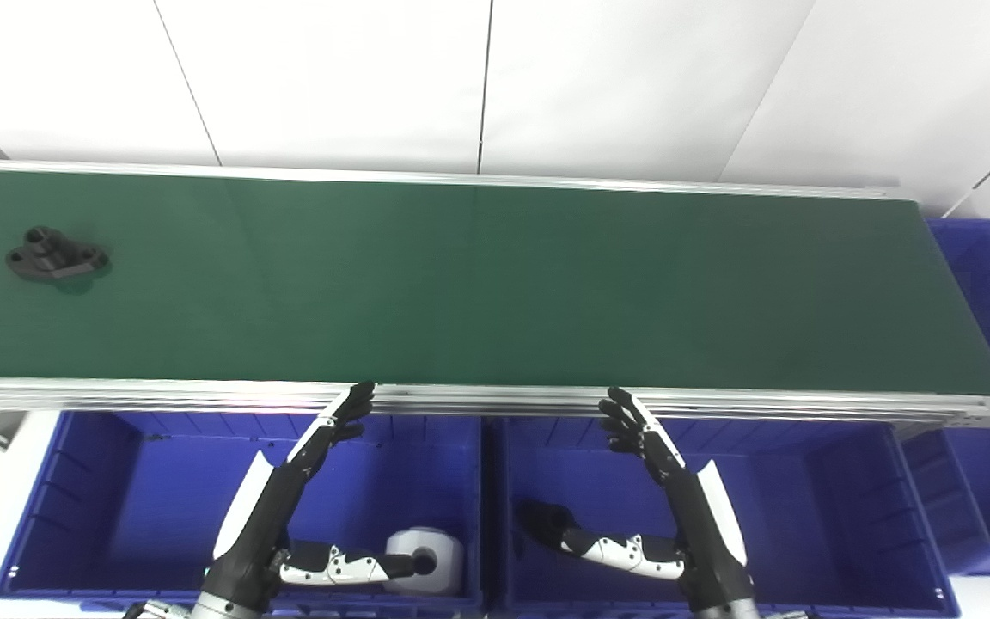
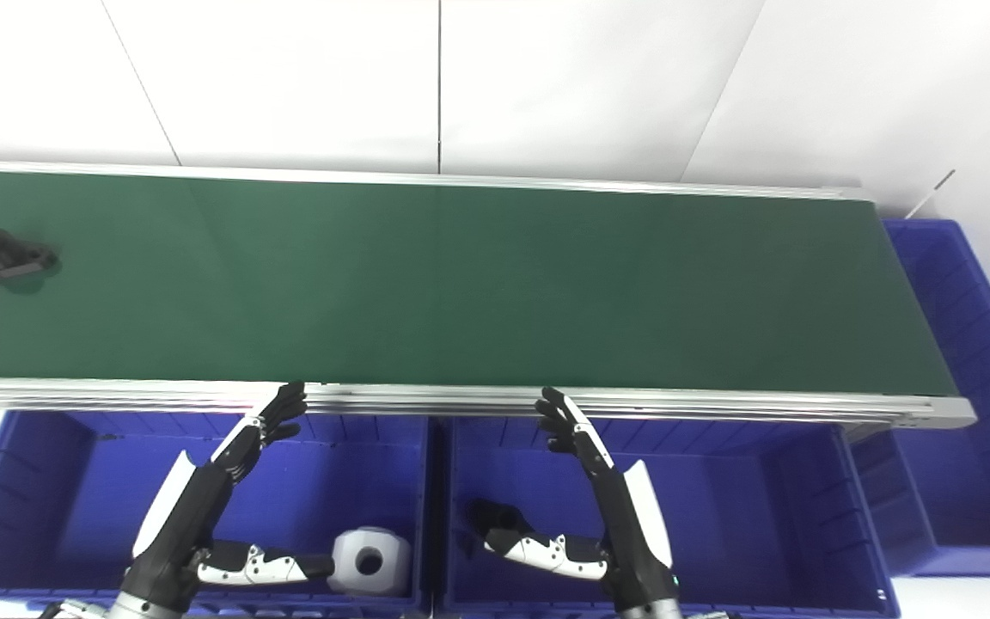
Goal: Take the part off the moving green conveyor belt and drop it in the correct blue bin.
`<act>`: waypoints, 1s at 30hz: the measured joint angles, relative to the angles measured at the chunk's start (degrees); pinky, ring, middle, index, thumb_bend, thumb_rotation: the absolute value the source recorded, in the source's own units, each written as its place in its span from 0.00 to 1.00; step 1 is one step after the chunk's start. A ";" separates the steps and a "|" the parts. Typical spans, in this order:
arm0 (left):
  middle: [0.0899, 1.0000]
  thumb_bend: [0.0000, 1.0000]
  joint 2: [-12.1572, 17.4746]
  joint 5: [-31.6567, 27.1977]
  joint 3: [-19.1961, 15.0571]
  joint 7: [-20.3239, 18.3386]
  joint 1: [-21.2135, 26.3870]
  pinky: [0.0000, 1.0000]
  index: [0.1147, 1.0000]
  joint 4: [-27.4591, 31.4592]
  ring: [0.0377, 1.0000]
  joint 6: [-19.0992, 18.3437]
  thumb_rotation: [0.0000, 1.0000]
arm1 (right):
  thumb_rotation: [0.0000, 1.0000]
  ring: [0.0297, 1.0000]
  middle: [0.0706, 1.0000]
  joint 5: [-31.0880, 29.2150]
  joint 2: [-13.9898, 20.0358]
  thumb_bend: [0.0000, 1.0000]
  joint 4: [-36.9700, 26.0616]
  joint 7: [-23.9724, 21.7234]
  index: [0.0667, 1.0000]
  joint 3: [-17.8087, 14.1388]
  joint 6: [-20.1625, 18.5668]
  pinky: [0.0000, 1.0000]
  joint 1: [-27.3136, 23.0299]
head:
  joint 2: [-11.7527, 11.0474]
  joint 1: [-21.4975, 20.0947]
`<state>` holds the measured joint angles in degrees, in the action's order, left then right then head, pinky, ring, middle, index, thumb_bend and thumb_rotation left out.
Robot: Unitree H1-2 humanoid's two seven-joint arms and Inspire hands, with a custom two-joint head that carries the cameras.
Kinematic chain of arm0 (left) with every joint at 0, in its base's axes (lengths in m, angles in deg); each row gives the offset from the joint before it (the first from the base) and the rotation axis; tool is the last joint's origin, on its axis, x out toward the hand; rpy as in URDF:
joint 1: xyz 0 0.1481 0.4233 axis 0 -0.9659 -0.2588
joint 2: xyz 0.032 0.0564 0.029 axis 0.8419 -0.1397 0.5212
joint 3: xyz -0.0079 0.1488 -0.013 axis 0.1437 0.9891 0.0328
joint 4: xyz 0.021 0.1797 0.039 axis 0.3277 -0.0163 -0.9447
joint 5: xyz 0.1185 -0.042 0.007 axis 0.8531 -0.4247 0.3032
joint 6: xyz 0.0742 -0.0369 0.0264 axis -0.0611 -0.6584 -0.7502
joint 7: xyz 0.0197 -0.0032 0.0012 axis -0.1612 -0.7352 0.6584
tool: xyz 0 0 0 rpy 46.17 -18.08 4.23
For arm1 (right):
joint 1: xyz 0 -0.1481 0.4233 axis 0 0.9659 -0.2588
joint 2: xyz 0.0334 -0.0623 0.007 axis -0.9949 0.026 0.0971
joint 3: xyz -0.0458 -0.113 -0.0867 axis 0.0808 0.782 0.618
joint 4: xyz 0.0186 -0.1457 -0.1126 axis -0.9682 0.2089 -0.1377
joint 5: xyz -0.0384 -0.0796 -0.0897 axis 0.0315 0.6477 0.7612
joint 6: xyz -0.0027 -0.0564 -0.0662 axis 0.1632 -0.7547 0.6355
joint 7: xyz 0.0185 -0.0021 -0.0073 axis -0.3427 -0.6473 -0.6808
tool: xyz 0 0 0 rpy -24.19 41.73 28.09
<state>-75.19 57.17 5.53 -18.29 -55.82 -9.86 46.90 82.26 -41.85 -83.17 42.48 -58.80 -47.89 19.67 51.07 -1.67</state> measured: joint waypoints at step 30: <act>0.93 0.85 -2.09 2.39 -1.31 -6.27 0.03 0.84 0.89 -0.15 0.91 -3.11 0.25 | 0.33 0.82 0.86 1.67 -0.91 0.88 -1.81 -5.50 0.90 -3.11 -3.27 0.76 1.65 | -1.50 0.97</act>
<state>-77.28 59.56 4.22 -24.56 -55.79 -10.01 43.79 83.93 -42.76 -84.98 36.97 -61.91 -51.16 21.32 49.57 -0.70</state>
